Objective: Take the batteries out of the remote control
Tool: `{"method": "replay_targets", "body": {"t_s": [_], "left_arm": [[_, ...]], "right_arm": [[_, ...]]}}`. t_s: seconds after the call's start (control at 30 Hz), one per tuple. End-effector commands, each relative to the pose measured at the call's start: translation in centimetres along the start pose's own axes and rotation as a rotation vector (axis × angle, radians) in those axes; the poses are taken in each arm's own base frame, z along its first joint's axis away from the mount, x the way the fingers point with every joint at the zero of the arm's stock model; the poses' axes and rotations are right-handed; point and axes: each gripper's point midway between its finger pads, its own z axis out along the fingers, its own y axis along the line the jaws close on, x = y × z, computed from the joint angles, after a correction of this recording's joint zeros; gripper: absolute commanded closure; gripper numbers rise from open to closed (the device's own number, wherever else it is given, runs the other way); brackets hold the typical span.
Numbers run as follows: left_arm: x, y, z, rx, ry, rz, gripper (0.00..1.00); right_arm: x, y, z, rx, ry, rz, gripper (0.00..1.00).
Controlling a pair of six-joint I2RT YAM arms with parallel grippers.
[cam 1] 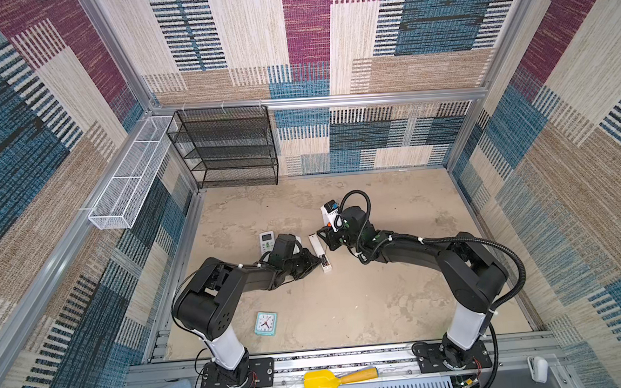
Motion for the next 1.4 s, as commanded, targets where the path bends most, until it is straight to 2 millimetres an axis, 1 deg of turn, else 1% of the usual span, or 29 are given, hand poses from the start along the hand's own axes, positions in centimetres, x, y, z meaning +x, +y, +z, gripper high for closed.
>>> {"method": "replay_targets", "body": {"t_s": [0.0,0.3,0.47,0.67,0.93,1.13,1.37], "left_arm": [[0.0,0.4,0.0,-0.011,-0.006,0.007,0.84],[0.5,0.8,0.3,-0.021,0.005,-0.001,0.85],[0.9,1.0,0.4,-0.026,0.004,-0.008,0.87],[1.1,0.9,0.4,-0.029,0.002,-0.005,0.88],[1.4,1.2,0.5,-0.042,0.001,-0.010,0.90],[1.6,1.6,0.4,-0.042,-0.003,-0.022,0.91],[1.7,1.6,0.4,-0.030,-0.006,-0.028,0.92]], "right_arm": [[-0.3,0.0,0.2,0.011,-0.006,0.007,1.00],[0.7,-0.2,0.9,0.014,0.029,0.023,1.00],[0.9,-0.2,1.0,0.026,0.033,0.031,1.00],[1.5,0.2,1.3,0.059,0.057,0.012,1.00],[2.7,0.2,1.5,0.053,0.078,0.113,1.00],[2.9,0.4,1.6,0.023,0.065,0.195,1.00],[3.1,-0.3,1.7,-0.011,0.066,0.292,1.00]]}}
